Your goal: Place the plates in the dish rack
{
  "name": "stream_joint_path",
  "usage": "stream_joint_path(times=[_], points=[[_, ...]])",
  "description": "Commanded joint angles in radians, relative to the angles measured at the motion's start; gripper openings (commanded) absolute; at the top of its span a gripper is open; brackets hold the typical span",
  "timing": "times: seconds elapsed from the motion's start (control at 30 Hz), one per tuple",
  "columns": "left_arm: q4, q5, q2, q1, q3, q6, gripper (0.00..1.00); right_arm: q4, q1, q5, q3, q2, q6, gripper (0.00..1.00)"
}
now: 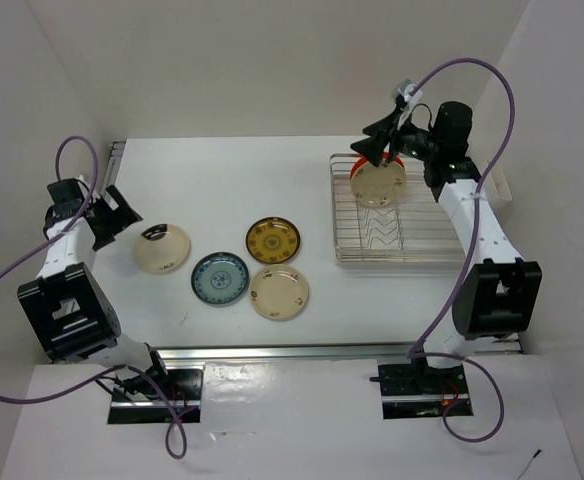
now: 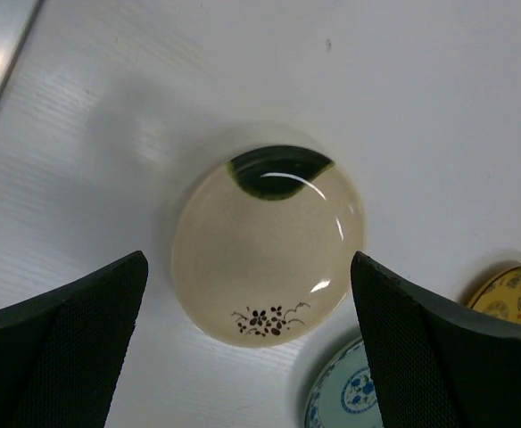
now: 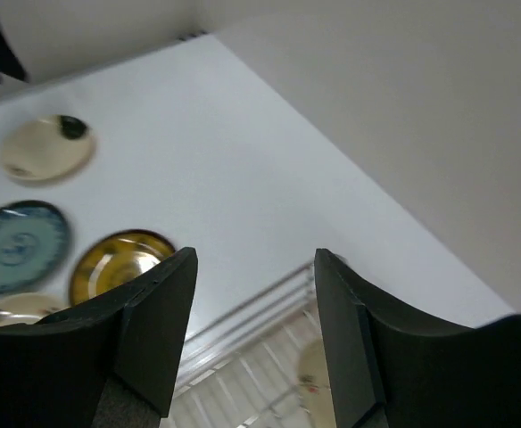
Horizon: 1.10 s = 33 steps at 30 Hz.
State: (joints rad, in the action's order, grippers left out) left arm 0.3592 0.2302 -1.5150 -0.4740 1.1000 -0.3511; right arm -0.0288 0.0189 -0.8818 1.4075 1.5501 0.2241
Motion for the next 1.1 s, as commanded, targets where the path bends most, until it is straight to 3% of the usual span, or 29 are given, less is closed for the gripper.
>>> stream_joint_path(times=[0.0,0.13,0.37,0.53,0.67,0.77,0.9,1.07], points=[[-0.043,0.099,0.012,-0.031,-0.055,-0.042,1.0,-0.037,0.015,-0.221,0.105,0.089,-0.253,0.63],[-0.055,0.129,-0.028,-0.049,-0.095,-0.029,0.96,0.162,0.073,-0.278,0.232,0.189,-0.244,0.64],[-0.089,0.133,-0.121,-0.058,-0.152,-0.009,0.91,0.173,0.161,-0.114,0.263,0.208,-0.253,0.76],[-0.134,0.167,-0.188,-0.067,-0.17,-0.009,0.83,0.182,0.199,-0.091,0.297,0.229,-0.244,0.77],[-0.163,0.23,-0.247,-0.078,-0.17,-0.009,0.7,0.182,0.234,-0.069,0.308,0.238,-0.244,0.77],[-0.187,0.254,-0.289,-0.078,-0.17,0.0,0.52,0.164,0.257,-0.057,0.308,0.248,-0.253,0.77],[-0.218,0.299,-0.313,-0.078,-0.17,0.009,0.02,0.127,0.299,-0.02,0.308,0.257,-0.29,0.77],[-0.301,0.473,-0.288,-0.078,-0.141,0.009,0.0,0.159,0.322,-0.009,0.387,0.33,-0.368,0.81]])
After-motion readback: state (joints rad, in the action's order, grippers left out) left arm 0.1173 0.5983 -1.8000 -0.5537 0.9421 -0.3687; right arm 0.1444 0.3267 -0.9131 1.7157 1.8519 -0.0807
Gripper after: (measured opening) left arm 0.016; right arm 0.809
